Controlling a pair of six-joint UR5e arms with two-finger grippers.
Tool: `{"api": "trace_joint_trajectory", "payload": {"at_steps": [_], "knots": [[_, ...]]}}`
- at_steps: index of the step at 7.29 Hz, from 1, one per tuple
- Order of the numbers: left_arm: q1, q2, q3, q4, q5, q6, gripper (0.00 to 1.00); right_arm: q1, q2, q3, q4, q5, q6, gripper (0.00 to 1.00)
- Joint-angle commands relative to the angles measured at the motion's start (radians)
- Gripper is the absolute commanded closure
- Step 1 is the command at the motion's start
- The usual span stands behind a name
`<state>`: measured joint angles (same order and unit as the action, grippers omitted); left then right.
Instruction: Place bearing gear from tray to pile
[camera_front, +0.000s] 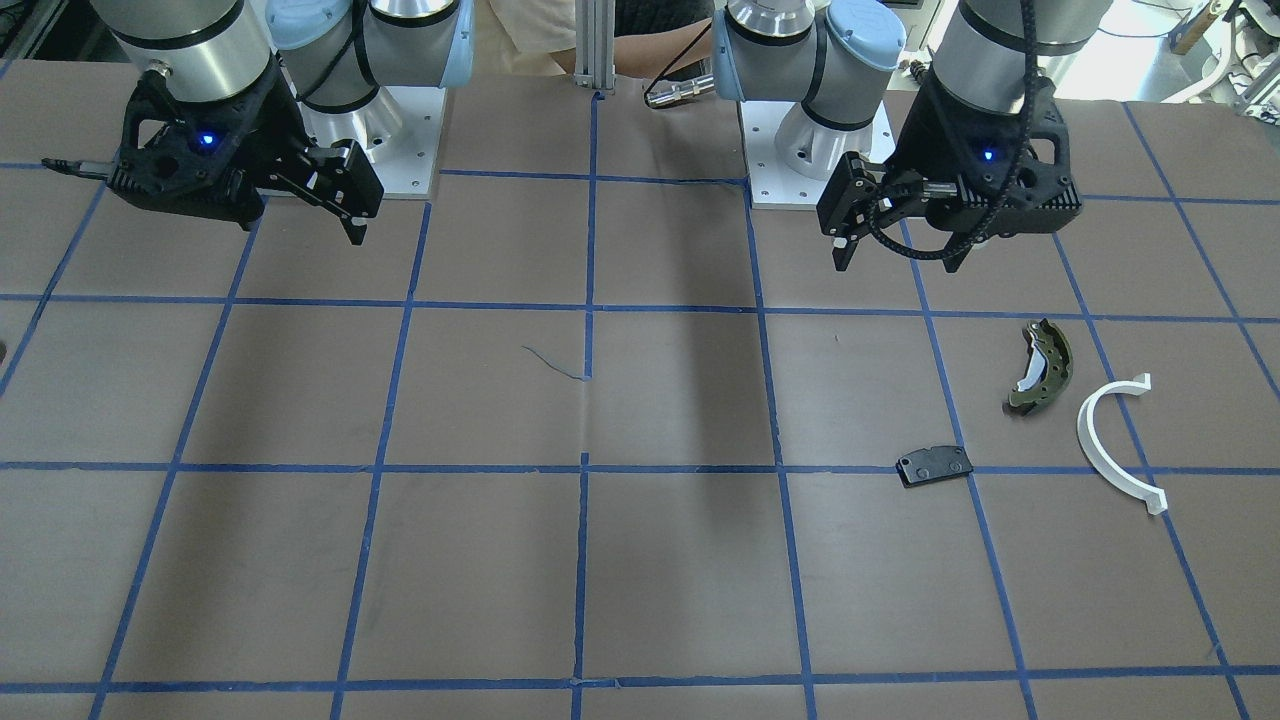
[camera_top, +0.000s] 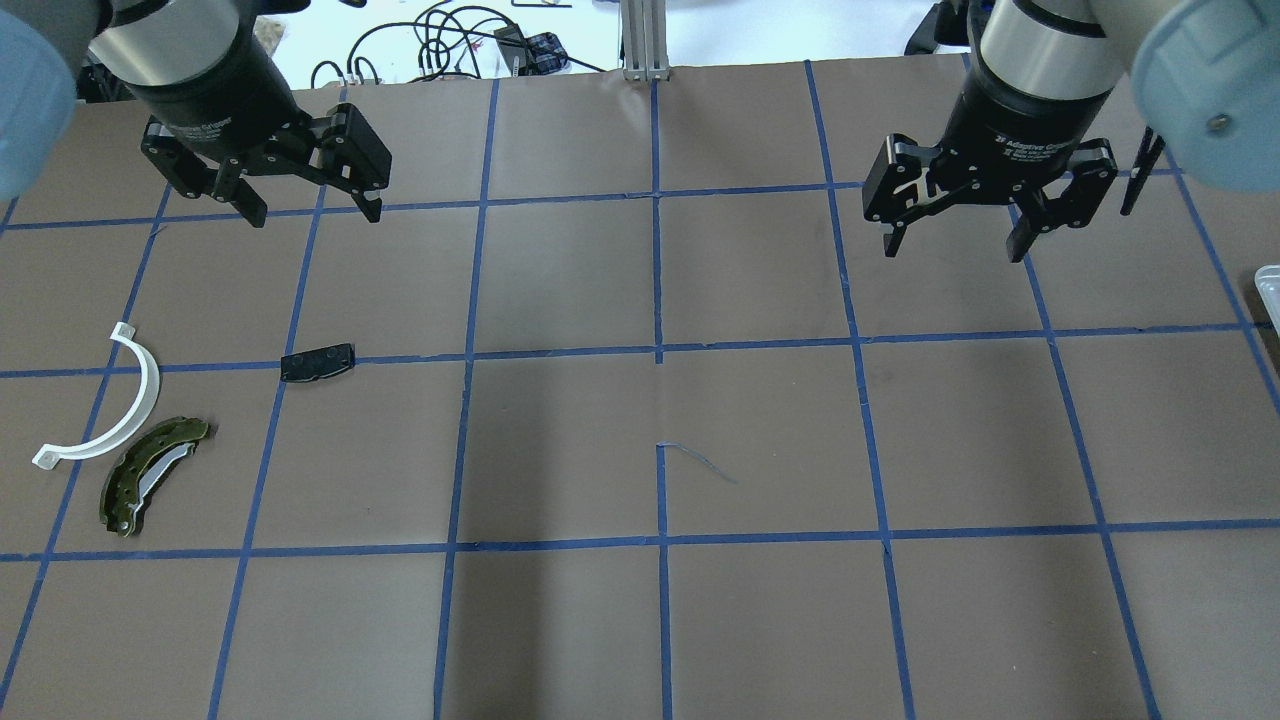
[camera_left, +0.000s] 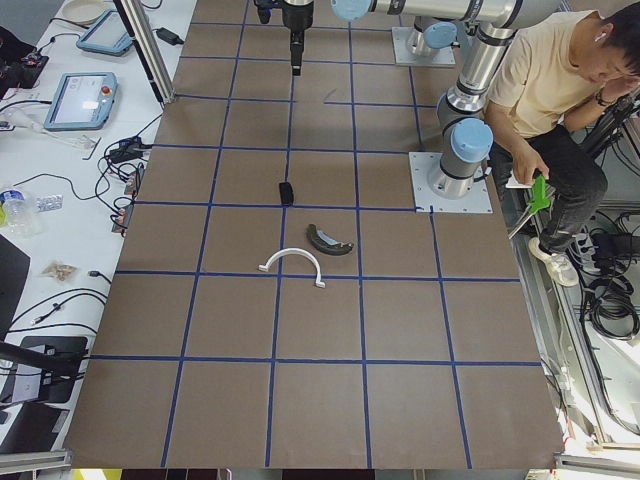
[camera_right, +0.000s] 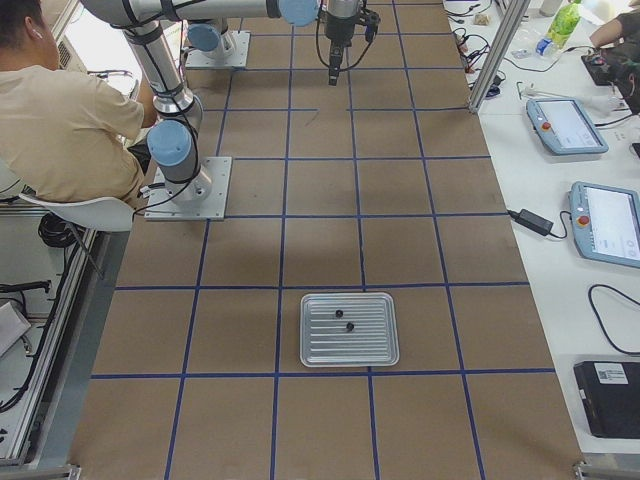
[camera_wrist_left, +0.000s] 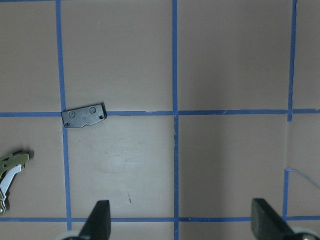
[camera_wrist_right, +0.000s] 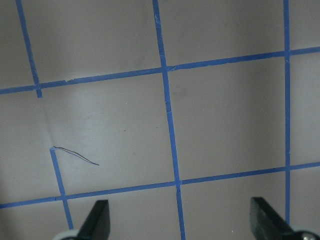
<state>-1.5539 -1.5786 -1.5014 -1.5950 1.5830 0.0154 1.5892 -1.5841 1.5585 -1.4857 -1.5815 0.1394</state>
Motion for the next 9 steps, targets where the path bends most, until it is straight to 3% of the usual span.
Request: {"api": "trace_joint_trajectory", "payload": {"at_steps": [1, 9], "knots": [[0.000, 0.005, 0.000, -0.040, -0.001, 0.000, 0.00, 0.000, 0.001, -0.001, -0.001, 0.000, 0.002, 0.00], [0.000, 0.005, 0.000, -0.039, -0.005, 0.000, 0.00, -0.015, -0.005, -0.012, -0.001, 0.005, 0.008, 0.00]]}}
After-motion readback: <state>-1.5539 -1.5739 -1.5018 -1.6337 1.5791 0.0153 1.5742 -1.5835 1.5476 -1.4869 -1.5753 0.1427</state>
